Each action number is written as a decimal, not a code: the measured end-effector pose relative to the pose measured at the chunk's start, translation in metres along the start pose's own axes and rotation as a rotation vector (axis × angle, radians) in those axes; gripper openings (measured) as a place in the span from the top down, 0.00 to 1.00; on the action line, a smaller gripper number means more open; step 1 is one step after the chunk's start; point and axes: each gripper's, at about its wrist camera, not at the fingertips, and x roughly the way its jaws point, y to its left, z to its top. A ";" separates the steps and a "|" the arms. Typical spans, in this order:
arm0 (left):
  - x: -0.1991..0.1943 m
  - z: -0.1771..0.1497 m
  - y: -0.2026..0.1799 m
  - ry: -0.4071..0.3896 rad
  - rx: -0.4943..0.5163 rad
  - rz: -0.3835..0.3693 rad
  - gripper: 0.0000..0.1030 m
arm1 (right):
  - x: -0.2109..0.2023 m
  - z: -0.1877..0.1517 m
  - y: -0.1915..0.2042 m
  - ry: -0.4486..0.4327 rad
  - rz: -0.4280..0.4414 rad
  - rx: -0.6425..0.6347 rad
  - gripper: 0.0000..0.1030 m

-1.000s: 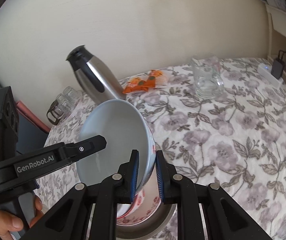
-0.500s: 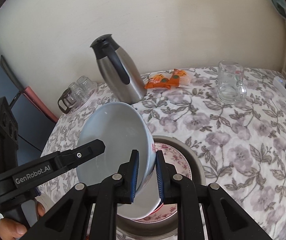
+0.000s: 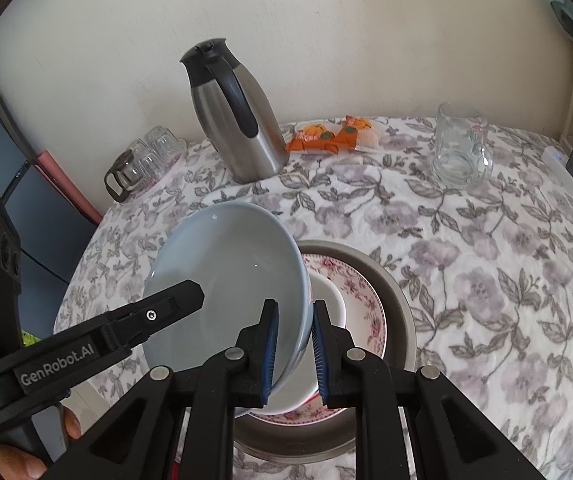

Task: Organize plates and bowls
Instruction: 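Lift the pale round bowl and carry it over the basin, then lower the pale round bowl into the stacked bowls in the basin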

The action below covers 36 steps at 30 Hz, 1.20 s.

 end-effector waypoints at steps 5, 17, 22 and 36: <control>0.004 -0.003 -0.001 0.016 0.001 0.004 0.72 | 0.002 -0.003 -0.003 0.014 -0.011 0.005 0.82; 0.016 -0.002 0.002 0.059 -0.026 0.006 0.70 | 0.016 -0.006 -0.010 0.068 -0.019 0.037 0.81; 0.018 -0.003 0.001 0.070 -0.031 -0.003 0.70 | 0.015 -0.006 -0.010 0.079 -0.021 0.046 0.80; 0.017 -0.002 0.003 0.070 -0.052 -0.023 0.69 | 0.015 -0.007 -0.009 0.107 -0.048 0.034 0.75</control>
